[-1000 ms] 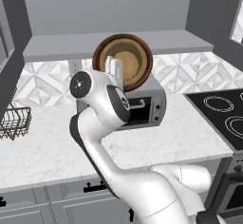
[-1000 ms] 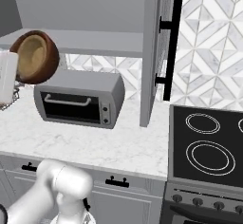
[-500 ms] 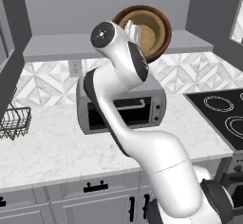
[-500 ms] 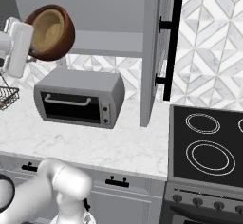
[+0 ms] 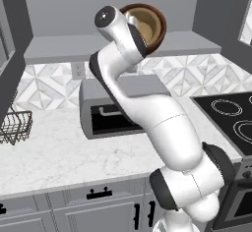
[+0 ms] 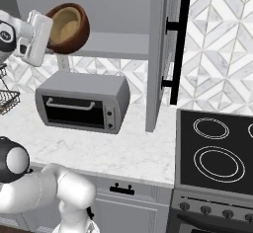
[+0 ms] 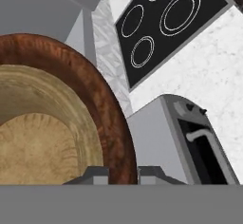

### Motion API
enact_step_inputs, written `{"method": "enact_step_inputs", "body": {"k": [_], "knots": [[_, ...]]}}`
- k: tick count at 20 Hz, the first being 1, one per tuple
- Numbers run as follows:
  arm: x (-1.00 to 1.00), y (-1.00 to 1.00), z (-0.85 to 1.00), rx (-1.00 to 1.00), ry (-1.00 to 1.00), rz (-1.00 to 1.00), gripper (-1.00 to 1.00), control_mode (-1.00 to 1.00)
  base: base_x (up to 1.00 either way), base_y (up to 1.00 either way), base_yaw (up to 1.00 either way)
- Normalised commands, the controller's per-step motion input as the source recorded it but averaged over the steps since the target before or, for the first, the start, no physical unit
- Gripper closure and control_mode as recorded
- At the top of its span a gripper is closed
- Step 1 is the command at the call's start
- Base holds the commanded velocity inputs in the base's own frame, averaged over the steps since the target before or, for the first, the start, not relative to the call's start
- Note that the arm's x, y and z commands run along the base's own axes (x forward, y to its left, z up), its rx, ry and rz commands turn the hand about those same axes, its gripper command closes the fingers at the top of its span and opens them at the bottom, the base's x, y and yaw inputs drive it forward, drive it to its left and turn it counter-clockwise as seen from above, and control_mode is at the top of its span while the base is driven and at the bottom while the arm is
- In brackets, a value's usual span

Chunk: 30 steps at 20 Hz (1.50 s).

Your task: Pick up the bowls on the counter and stack them on top of one another in the open cabinet. Place the smaller bowl on top of the larger bowl.

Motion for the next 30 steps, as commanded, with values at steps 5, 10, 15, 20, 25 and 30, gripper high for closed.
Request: {"method": "enact_step_inputs", "body": {"k": [5, 10, 15, 20, 25, 30], "knots": [[1.0, 0.0, 0.09, 0.0, 0.05, 0.0, 1.0, -1.0, 0.0, 0.0, 0.0], [0.99, -0.01, 0.01, 0.0, 0.01, 0.0, 1.0, -1.0, 0.0, 0.0, 0.0], [0.54, -0.01, 0.0, 0.0, 0.0, 0.0, -1.0, -1.0, 0.0, 0.0, 0.0], [-0.16, 0.0, 0.0, 0.0, -0.01, 0.0, -1.0, -1.0, 0.0, 0.0, 0.0], [-0.95, 0.0, -0.08, 0.0, -0.04, 0.0, -1.0, -1.0, 0.0, 0.0, 0.0], [-1.0, 0.0, -0.69, 0.0, -0.06, 0.0, -1.0, -1.0, 0.0, 0.0, 0.0]]}}
